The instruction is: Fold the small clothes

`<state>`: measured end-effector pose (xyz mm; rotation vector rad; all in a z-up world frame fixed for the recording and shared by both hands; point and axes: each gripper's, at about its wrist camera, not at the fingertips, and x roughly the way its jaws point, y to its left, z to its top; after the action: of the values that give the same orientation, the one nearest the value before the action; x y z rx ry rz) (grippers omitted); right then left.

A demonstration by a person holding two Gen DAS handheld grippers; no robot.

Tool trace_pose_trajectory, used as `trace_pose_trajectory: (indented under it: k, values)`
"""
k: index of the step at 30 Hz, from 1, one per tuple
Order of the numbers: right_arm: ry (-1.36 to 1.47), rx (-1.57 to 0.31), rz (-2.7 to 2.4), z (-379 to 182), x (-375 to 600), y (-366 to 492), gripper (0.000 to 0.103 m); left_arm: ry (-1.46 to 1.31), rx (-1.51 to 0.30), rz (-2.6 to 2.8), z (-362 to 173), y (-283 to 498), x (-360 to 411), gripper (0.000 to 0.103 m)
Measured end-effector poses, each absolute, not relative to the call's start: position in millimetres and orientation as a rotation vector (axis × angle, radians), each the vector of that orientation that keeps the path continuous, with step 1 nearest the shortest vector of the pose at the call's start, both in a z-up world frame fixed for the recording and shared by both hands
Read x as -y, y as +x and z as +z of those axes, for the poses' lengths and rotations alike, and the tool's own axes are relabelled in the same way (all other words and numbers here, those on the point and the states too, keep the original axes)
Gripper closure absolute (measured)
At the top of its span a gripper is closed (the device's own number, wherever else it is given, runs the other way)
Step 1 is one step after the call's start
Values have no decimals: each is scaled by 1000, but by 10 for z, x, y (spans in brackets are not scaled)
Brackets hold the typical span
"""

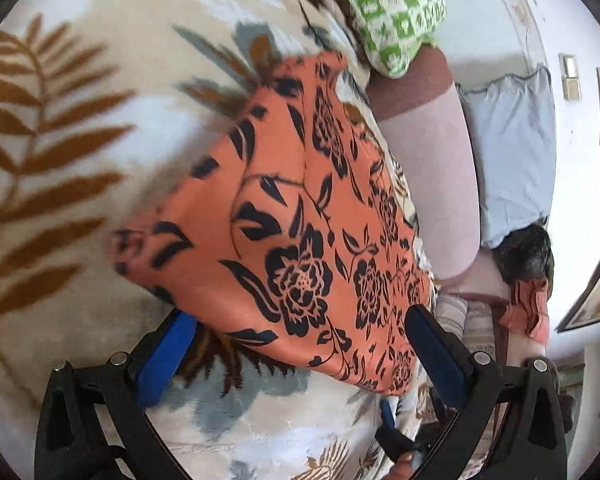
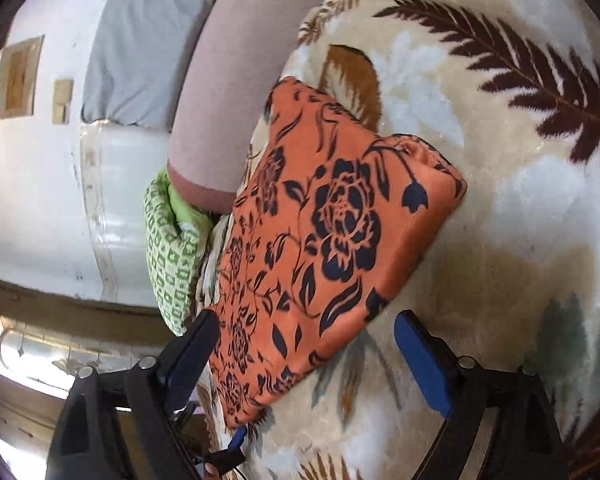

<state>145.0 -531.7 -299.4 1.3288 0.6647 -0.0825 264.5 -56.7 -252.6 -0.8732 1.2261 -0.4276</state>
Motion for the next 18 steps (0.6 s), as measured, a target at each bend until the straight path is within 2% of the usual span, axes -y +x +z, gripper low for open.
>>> trace_pose_trajectory:
  k: [8,9,11,13,15,17,18]
  values:
    - [1301,-676,-111,-3061,5329,1555,32,-923,-1128,-451,-2524,2702,575,0]
    - [1298,-677,-116,-3083,5356,1539,36,-910,-1113,-451,-2511,2693,557,5]
    - [1288,-677,-128,-3113,5373,1563,43,-884,-1096,-425,-2516,2703,564,21]
    - [1298,-672,-128,-3141,5395,1562,46,-872,-1108,-387,-2580,2719,535,53]
    - [1324,-676,-132,-3155,5382,1490,48,-846,-1143,-351,-2651,2720,519,65]
    - [1335,-711,-147,-3123,5354,1400,48,-866,-1141,-331,-2646,2690,480,65]
    - [1322,-723,-160,-3104,5350,1365,48,-872,-1143,-321,-2650,2699,478,61]
